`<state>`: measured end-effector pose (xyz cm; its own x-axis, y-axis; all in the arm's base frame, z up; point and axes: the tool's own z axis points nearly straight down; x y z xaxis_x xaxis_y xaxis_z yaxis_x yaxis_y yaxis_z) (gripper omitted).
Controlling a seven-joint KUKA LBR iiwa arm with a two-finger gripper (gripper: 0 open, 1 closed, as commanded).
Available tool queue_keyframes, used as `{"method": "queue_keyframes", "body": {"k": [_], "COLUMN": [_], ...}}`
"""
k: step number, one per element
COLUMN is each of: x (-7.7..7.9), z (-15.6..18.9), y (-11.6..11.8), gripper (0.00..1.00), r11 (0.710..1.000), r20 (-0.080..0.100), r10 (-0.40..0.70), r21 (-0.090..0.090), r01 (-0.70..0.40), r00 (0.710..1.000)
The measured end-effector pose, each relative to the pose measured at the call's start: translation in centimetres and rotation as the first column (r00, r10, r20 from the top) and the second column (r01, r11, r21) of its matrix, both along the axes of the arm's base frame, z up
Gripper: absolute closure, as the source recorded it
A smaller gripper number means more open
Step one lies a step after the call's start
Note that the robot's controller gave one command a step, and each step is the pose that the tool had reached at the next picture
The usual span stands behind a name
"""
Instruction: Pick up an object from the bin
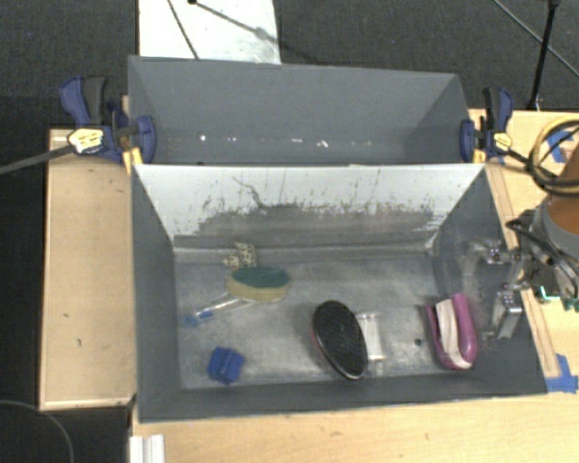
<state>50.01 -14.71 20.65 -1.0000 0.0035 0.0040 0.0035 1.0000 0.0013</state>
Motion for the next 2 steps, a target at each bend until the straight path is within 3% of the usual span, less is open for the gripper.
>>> {"method": "queue_keyframes", "body": {"k": [1,2], "x": [3.0,1.5], "z": [-11.6,-13.2], "y": [0.0,1.1], "gripper": [0.0,0.0], "r11": [0.87,0.649], "r20": [0.001,0.026], "r10": [0.493,0.76], "r21": [0.001,0.008], "r01": [-0.493,-0.761], "r00": [0.87,0.649]}}
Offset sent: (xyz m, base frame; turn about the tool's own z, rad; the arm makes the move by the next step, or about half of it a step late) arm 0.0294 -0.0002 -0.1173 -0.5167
